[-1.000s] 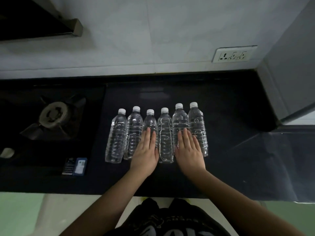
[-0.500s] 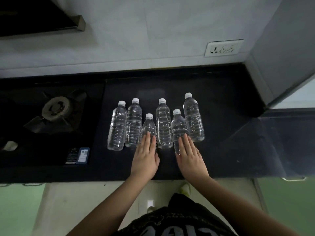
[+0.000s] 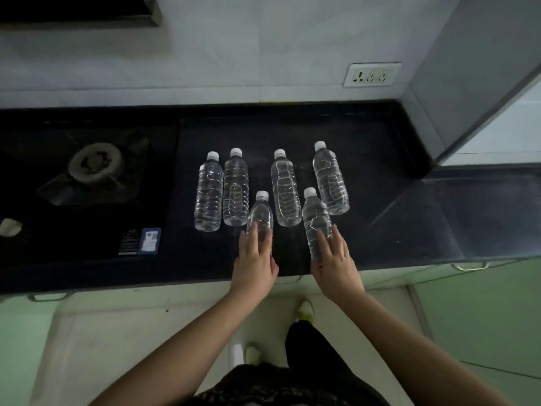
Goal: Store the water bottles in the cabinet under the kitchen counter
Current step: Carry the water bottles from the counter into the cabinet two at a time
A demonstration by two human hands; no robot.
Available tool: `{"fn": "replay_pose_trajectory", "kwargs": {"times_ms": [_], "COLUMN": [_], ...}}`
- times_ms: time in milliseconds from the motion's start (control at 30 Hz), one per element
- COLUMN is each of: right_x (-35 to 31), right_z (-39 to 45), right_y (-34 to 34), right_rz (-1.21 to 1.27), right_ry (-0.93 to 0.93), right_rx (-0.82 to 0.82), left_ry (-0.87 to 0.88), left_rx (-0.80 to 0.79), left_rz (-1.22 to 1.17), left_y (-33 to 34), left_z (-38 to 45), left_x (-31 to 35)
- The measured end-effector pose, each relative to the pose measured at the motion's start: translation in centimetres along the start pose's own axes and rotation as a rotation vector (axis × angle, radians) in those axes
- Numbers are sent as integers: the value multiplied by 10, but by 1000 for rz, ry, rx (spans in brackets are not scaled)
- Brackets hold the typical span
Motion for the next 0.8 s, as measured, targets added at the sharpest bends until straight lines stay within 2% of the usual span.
{"fn": "replay_pose_trajectory", "kwargs": {"times_ms": [100,300,467,600,733,800], "right_x": [4,6,4,11,33,48], "right_z": [15,26,23,9,-21,-36], "right_y": [-1,-1,2,4,9,13], "right_rz": [49,86,38,39,82,184], "right_ry": [119,281,264,223,162,113], "right_rx": [-71,-110,-81,-119,-167,-204], "left_ry": [-63,-207,-294,-329,-345,-333], "left_rx": [-30,-78,-146,-134,-93,-85], "left_rz": [-56,-56,-170,-232,-370,-471], "left_y": [-6,-15,-3,-1,4,10], "left_z": [4,20,21,8,-18,-32], "left_x": [-4,-4,-8,-5,-4,-4]}}
Point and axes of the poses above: each hand's wrist, its own z-axis towards the middle knuckle, its own y-axis out of the palm, x = y × z, the point moved 8 cm from there along z, towards the middle knuckle, and after that the axes turned 15 degrees about -x, right-handed, at the moved point
